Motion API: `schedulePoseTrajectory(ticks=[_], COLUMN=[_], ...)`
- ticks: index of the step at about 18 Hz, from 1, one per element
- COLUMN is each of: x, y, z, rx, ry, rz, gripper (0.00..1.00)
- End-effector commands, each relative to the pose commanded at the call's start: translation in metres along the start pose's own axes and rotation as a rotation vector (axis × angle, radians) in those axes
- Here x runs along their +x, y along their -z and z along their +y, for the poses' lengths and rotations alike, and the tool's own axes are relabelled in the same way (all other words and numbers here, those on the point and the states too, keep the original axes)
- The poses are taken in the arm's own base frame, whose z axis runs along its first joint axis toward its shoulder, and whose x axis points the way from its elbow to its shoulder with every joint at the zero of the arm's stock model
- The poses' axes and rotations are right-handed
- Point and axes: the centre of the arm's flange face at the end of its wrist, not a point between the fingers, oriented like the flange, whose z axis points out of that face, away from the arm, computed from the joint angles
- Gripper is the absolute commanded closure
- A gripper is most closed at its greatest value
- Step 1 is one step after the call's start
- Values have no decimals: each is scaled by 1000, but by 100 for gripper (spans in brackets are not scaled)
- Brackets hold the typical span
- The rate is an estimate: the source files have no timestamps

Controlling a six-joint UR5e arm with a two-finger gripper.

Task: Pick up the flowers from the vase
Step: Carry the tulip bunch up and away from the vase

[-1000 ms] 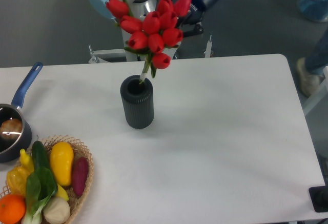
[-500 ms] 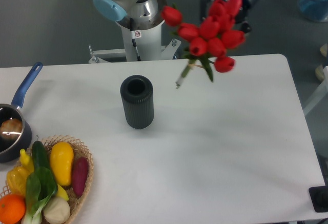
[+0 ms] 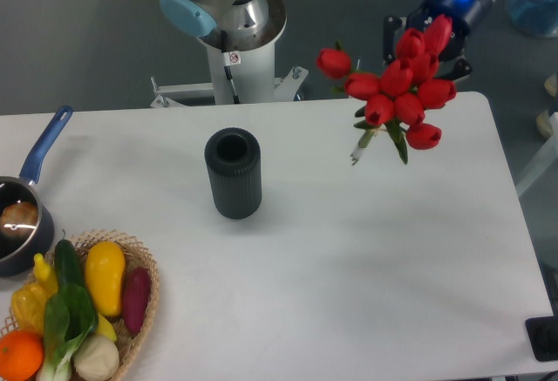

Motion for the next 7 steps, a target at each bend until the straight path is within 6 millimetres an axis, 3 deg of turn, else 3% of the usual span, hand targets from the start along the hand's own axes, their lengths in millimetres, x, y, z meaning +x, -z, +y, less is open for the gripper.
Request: schedulePoseTrajectory(ticks=[7], x=[1], y=[6], z=[-1], rx=[-1], ry=[-1], rz=[-11], gripper=[96])
